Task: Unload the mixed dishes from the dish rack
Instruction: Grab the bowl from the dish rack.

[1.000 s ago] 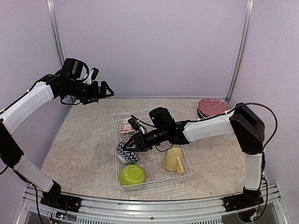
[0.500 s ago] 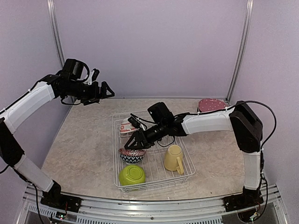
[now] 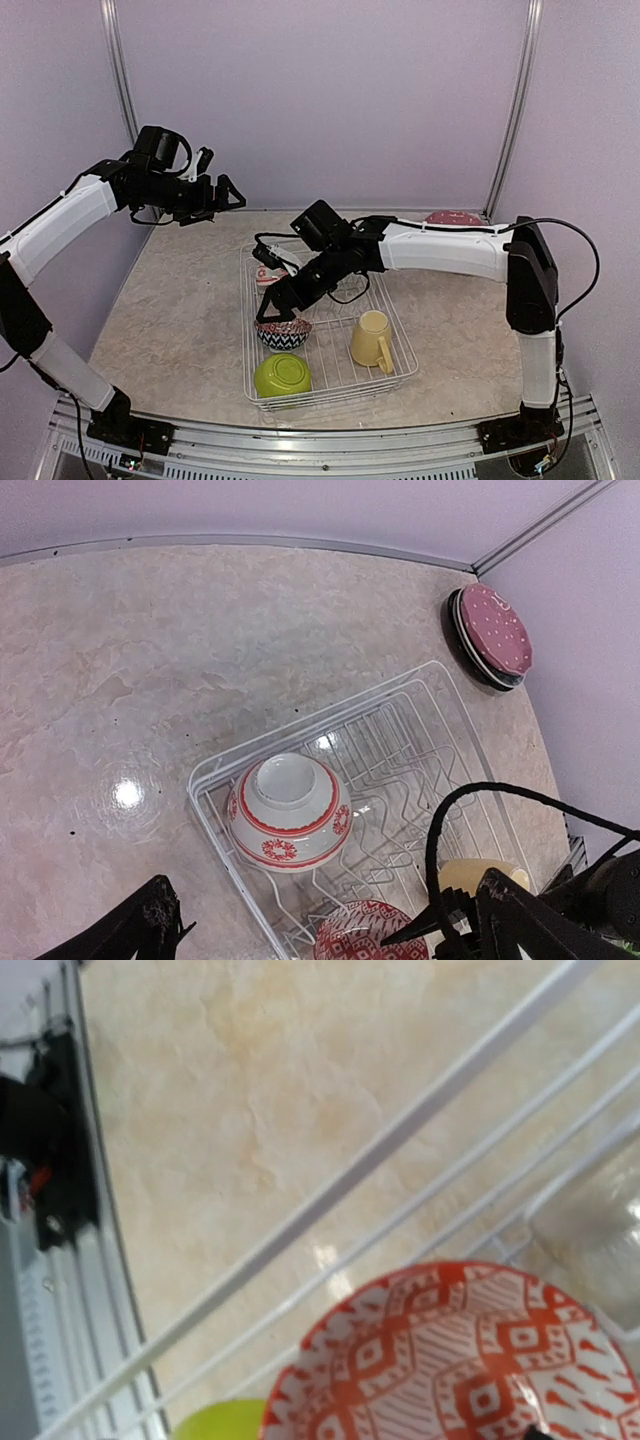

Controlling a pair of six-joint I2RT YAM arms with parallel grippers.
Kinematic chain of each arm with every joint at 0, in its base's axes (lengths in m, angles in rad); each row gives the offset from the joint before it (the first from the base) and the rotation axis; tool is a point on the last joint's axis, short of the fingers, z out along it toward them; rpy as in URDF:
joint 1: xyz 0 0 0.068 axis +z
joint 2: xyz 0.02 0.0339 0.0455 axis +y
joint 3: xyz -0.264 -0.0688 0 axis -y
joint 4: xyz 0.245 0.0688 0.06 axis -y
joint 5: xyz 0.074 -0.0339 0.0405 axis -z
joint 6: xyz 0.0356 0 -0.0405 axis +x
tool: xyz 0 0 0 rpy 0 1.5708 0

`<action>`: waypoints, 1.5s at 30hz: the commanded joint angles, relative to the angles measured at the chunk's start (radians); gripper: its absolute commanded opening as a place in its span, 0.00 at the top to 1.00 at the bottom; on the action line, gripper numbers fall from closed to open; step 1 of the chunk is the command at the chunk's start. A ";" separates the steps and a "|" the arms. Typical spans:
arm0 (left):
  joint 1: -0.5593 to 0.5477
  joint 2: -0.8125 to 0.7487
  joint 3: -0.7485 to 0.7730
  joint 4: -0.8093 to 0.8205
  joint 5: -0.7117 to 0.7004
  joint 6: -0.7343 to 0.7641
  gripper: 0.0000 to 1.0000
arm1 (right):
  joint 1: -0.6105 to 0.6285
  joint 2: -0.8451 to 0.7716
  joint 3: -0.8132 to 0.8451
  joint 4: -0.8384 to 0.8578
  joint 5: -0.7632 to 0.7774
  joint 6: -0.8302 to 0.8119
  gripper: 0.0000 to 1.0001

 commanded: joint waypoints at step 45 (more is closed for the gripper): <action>0.008 -0.009 -0.001 0.004 0.025 -0.013 0.01 | 0.093 -0.376 -0.210 0.165 0.438 -0.008 1.00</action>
